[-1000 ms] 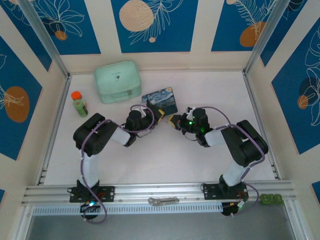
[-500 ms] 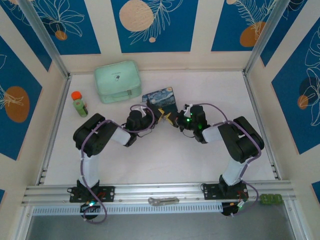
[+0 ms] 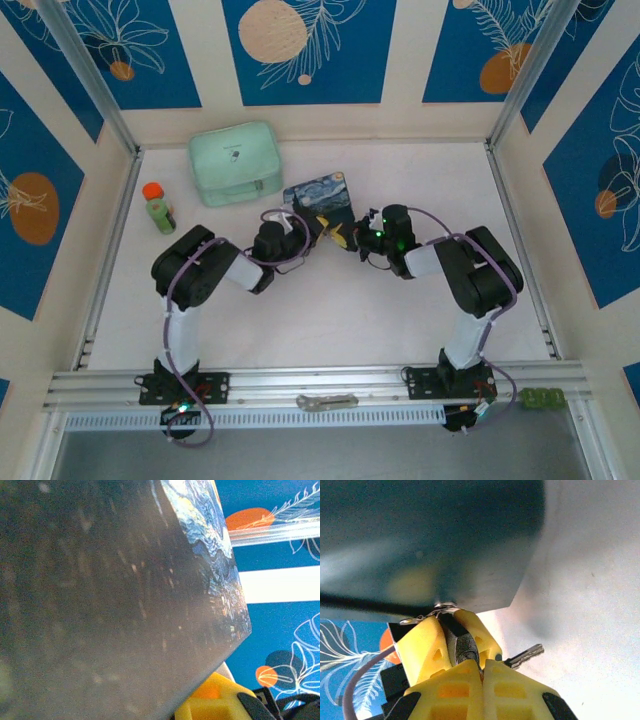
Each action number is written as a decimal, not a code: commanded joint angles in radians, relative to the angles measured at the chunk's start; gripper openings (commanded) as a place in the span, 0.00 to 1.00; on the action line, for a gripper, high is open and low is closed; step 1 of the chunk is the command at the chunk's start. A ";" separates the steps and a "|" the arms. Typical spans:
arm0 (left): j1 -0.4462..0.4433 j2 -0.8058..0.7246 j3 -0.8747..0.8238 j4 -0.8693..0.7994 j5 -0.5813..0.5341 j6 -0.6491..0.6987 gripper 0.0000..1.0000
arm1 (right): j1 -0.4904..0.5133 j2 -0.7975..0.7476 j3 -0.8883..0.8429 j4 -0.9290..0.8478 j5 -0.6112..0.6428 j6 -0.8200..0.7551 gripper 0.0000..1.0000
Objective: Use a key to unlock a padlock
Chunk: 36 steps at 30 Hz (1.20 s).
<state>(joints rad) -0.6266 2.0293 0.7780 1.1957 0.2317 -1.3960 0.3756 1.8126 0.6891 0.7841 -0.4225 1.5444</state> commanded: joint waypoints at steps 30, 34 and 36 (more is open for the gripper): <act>-0.027 -0.056 -0.007 0.212 0.427 0.357 0.00 | 0.066 0.244 -0.083 0.617 0.158 1.050 0.00; -0.027 -0.052 -0.025 0.212 0.413 0.367 0.00 | 0.085 0.244 -0.088 0.617 0.194 1.038 0.00; -0.027 -0.050 -0.030 0.212 0.404 0.361 0.00 | 0.077 0.247 -0.086 0.618 0.175 0.997 0.01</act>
<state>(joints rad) -0.5720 2.0281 0.7506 1.2716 0.3756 -1.0550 0.4309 2.0350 0.5755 1.4147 -0.3286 2.0808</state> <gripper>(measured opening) 0.122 0.050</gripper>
